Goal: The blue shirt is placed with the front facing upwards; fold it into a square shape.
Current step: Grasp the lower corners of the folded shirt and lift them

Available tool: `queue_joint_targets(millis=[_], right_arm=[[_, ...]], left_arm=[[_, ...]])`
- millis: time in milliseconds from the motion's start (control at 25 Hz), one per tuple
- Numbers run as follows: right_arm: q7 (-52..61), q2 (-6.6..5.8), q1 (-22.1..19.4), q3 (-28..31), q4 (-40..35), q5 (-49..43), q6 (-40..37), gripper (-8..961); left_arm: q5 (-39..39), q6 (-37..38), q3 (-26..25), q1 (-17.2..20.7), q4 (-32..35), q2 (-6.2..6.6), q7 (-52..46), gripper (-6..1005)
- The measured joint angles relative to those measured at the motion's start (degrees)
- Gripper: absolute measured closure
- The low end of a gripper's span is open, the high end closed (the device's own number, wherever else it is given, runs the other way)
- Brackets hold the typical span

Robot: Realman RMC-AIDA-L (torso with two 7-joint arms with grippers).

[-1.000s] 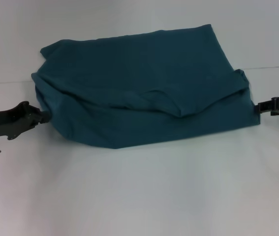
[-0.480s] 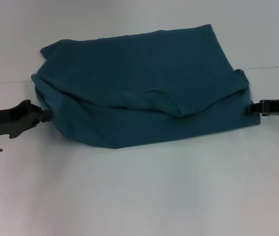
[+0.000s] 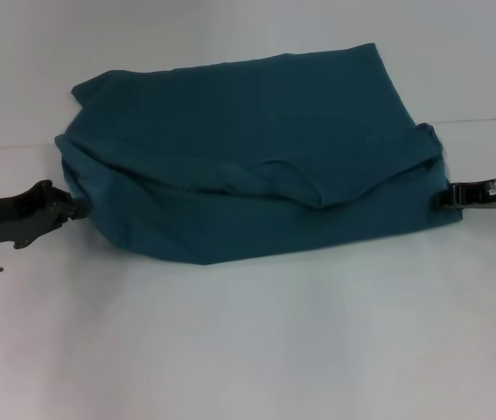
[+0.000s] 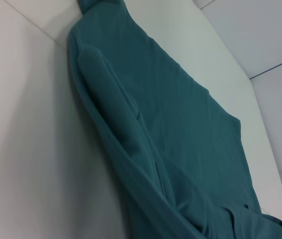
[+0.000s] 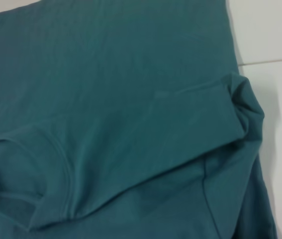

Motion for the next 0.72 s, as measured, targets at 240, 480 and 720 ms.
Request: queue_joint_targets(millis=[240, 480, 720], right_arm=[[0.11, -0.21, -0.23, 0.20, -0.08, 0.03, -0.58, 648], [0.12, -0.38, -0.45, 0.36, -0.43, -0.04, -1.06, 856], [0.89, -0.03, -3.13, 0.24, -9.07, 0.09, -12.45, 919]], left_arm=[[0.02, 0.03, 0.00, 0.06, -0.08, -0.01, 0.00, 1002], [0.34, 0.18, 0.00, -0.01, -0.17, -0.01, 0.00, 1002], [1.38, 5.16, 2.48, 0.77, 1.79, 0.33, -0.23, 1002]])
